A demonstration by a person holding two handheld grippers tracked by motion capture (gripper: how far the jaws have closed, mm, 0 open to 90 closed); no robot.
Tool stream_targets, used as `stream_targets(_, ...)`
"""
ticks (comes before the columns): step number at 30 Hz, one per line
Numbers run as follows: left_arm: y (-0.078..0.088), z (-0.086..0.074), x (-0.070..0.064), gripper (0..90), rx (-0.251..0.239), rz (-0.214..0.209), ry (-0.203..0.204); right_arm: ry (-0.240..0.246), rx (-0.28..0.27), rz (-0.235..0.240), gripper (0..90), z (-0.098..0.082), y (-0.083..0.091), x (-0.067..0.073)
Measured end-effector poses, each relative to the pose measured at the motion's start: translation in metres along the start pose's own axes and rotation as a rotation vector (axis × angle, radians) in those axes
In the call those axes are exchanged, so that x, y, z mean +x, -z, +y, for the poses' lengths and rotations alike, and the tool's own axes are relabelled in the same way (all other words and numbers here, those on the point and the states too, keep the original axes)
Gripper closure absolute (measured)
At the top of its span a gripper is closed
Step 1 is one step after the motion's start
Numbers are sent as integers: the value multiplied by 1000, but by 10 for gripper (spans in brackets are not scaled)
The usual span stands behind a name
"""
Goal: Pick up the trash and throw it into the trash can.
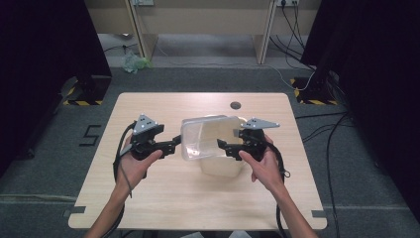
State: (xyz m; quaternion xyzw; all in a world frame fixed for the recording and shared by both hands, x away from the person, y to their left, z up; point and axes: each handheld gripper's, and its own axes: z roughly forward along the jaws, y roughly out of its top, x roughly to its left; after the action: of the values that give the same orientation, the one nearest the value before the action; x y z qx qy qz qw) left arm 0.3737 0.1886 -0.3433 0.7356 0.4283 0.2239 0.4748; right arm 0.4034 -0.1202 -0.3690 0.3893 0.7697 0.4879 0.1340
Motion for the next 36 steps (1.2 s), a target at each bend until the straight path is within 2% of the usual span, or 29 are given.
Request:
stream_targets(4, -1, 0, -1, 254, 3, -8, 1, -28, -3, 36, 230, 0, 1, -4)
stream_targets(9, -1, 1, -2, 252, 5, -5, -10, -33, -2, 49, 216, 1, -1, -7)
stream_targets(14, 1, -3, 4, 251, 12, 0, -1, -72, -45, 67, 157, 2, 7, -17)
stream_targets(20, -4, -7, 4, 249, 29, -6, 1, -44, -47, 1, 168, 4, 8, -19)
stream_targets(23, -5, -6, 3, 249, 30, -5, -2, -51, -45, 1, 186, 5, 7, -20)
stream_targets(25, -5, -6, 2, 250, 31, -2, -5, -37, -36, -8, 206, 5, 6, -21)
stream_targets(27, -5, -6, 3, 250, 30, -1, -4, 5, 11, -37, 266, 3, 2, -20)
stream_targets(28, -5, -6, 3, 250, 30, -1, -4, 5, 11, -37, 266, 3, 2, -20)
stream_targets(29, -5, -6, 4, 250, 30, -1, -2, 34, 37, -56, 326, 1, -1, -20)
stream_targets(35, -8, -7, 1, 250, 39, -9, -7, 80, 82, -94, 349, 2, -10, -14)
stream_targets(36, -10, -7, -1, 250, 39, -12, -7, 104, 109, -119, 330, 3, -14, -11)
